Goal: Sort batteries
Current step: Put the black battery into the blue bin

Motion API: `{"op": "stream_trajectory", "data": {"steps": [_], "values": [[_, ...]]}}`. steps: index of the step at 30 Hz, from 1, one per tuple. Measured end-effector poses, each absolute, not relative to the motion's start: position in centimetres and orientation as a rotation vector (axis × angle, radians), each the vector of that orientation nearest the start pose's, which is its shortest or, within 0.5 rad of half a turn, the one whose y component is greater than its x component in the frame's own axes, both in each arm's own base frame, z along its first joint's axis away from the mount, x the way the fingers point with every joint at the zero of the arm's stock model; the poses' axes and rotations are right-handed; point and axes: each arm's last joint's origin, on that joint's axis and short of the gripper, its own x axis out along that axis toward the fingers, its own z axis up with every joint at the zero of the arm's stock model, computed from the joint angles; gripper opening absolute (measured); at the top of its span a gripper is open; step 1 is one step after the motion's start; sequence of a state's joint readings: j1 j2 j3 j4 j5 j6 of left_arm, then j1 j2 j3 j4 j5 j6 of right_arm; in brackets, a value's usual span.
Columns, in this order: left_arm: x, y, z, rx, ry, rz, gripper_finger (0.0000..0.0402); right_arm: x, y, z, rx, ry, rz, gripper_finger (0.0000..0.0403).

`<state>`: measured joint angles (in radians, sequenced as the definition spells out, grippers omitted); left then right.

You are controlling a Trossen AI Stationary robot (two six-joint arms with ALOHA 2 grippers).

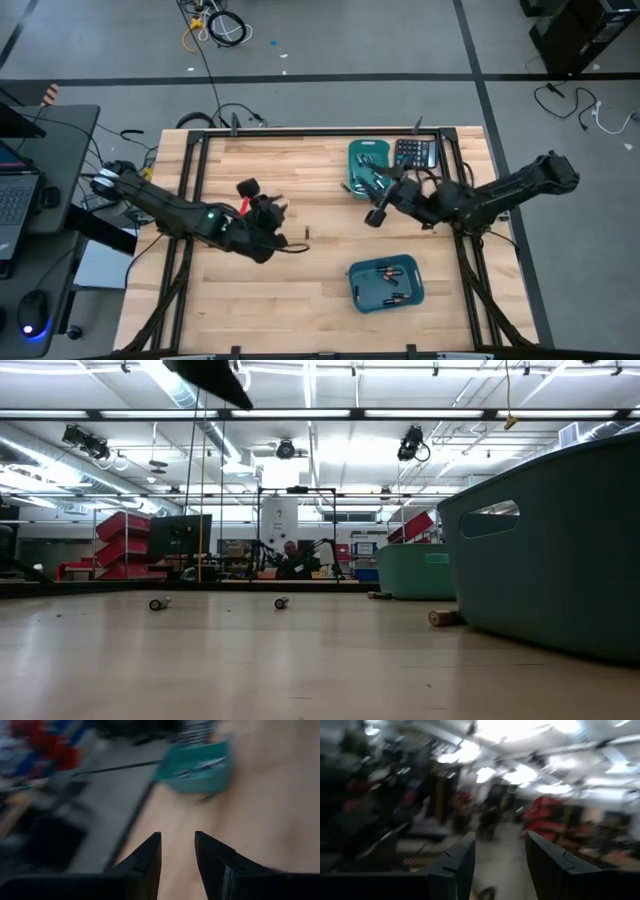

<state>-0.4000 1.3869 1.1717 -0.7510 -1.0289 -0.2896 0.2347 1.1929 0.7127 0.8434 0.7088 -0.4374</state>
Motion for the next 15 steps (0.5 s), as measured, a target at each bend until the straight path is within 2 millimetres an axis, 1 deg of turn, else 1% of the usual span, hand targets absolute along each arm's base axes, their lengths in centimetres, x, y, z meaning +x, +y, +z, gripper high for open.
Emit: {"op": "stream_trajectory", "data": {"steps": [2,4,6,8,10,15], "values": [[26.2,-8.8,30.5,0.323,0.643,0.539,0.0119,25.7,3.8,32.4,-0.225,-0.139,-0.471,0.0158],[26.9,-9.4,30.1,0.265,0.608,0.401,0.0119,26.2,3.5,32.8,-0.176,-0.047,-0.425,0.0158],[27.5,-9.8,28.6,0.224,0.602,0.218,0.0119,26.5,3.3,33.1,-0.138,0.047,-0.391,0.0158],[27.7,-10.0,26.8,0.181,0.571,0.124,0.0119,26.5,3.3,33.2,-0.124,0.131,-0.385,0.0158],[27.5,-9.9,25.2,0.134,0.535,0.152,0.0119,26.2,3.5,33.4,-0.125,0.192,-0.377,0.0158],[26.2,-8.9,21.2,-0.055,0.478,0.378,0.0119,25.3,3.4,33.2,-0.104,0.322,-0.384,0.0158]]}}
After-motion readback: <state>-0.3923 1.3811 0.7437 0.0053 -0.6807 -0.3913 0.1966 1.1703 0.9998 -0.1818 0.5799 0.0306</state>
